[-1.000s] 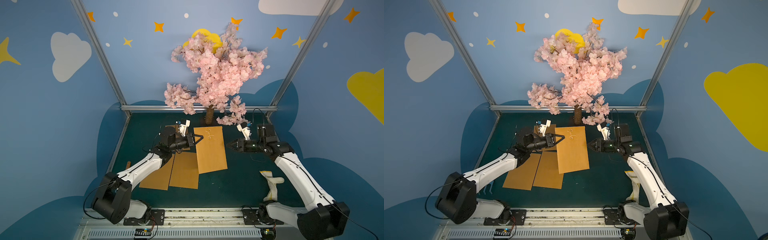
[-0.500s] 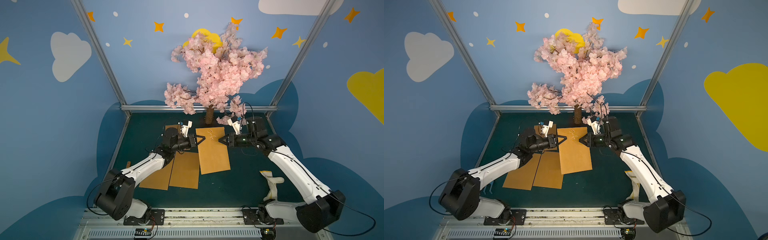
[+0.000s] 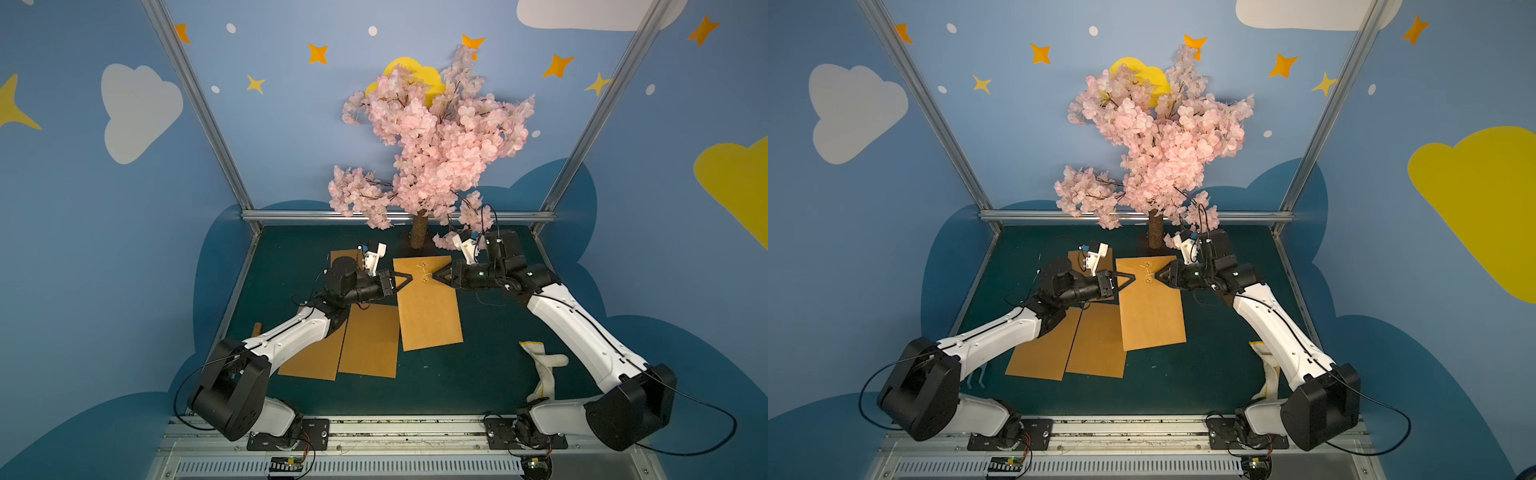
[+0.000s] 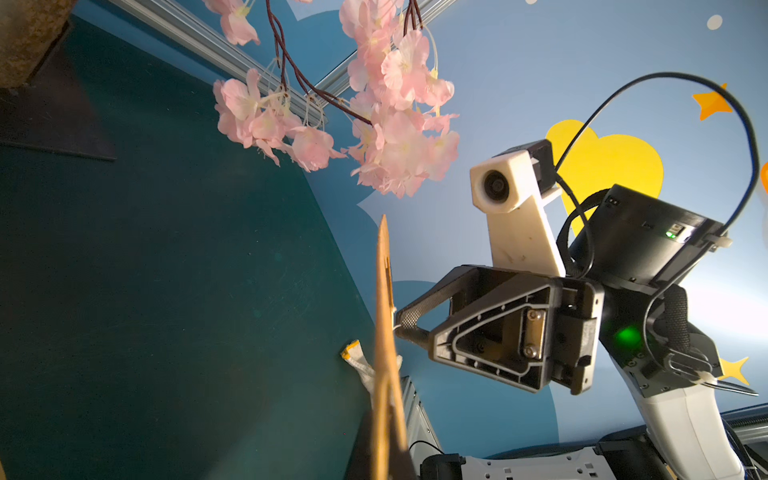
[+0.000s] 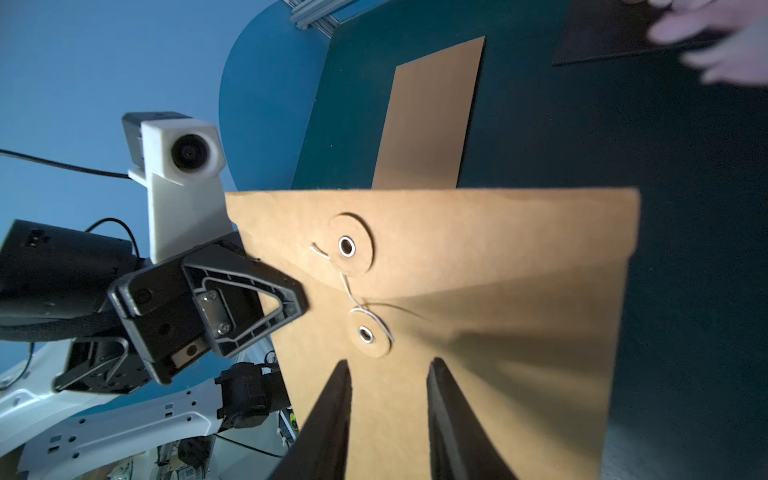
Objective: Open the file bag
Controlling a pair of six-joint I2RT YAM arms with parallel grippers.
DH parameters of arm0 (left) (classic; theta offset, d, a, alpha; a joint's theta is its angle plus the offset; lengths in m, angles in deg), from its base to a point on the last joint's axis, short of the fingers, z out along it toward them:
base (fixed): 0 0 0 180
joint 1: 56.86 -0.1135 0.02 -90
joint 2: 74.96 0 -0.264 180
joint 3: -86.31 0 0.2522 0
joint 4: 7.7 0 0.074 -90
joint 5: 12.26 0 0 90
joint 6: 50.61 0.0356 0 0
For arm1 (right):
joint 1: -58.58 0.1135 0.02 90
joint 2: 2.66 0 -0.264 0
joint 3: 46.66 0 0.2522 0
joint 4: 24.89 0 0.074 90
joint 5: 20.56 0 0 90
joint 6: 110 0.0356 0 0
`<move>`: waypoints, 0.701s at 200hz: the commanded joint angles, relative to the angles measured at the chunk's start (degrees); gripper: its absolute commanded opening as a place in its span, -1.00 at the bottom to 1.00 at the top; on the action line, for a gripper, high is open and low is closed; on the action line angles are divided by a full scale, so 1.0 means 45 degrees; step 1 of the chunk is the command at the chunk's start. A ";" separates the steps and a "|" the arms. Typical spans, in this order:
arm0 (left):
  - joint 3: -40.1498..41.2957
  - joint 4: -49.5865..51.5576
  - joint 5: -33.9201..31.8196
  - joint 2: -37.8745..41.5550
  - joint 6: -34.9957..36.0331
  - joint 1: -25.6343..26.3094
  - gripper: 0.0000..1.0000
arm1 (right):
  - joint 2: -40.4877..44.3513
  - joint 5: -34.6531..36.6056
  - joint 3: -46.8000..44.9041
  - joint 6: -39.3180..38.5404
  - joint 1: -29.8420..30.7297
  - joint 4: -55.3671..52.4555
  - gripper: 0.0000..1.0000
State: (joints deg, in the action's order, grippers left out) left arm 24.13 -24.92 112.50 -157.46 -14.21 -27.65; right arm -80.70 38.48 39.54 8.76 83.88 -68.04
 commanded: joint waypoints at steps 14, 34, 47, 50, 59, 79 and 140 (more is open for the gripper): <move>0.0003 -0.0625 0.0204 0.0071 -0.0039 0.0103 -0.95 | -0.0483 -0.0283 0.0533 0.0232 0.0080 0.0344 -0.28; 0.0009 -0.0722 0.0223 0.0027 -0.0080 0.0097 -0.95 | -0.0690 -0.0326 0.0600 0.0339 0.0101 0.0315 -0.28; 0.0027 -0.0749 0.0204 0.0017 -0.0090 0.0111 -0.95 | -0.0720 -0.0380 0.0561 0.0366 0.0171 0.0405 -0.31; 0.0020 -0.0751 0.0204 0.0013 -0.0101 0.0110 -0.95 | -0.0741 -0.0402 0.0559 0.0368 0.0168 0.0433 -0.32; 0.0002 -0.0757 0.0204 -0.0020 -0.0099 0.0112 -0.95 | -0.0761 -0.0433 0.0560 0.0388 0.0208 0.0495 -0.36; -0.0001 -0.0751 0.0213 -0.0058 -0.0080 0.0113 -0.95 | -0.0765 -0.0474 0.0539 0.0385 0.0240 0.0618 -0.48; -0.0050 -0.0606 0.0322 -0.0167 -0.0025 0.0149 -0.95 | -0.0901 -0.0696 0.0642 0.0426 0.0332 0.0653 -0.70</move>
State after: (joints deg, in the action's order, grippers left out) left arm 24.13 -25.95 112.70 -157.70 -14.82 -27.22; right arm -84.09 36.41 40.86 10.79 84.88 -65.85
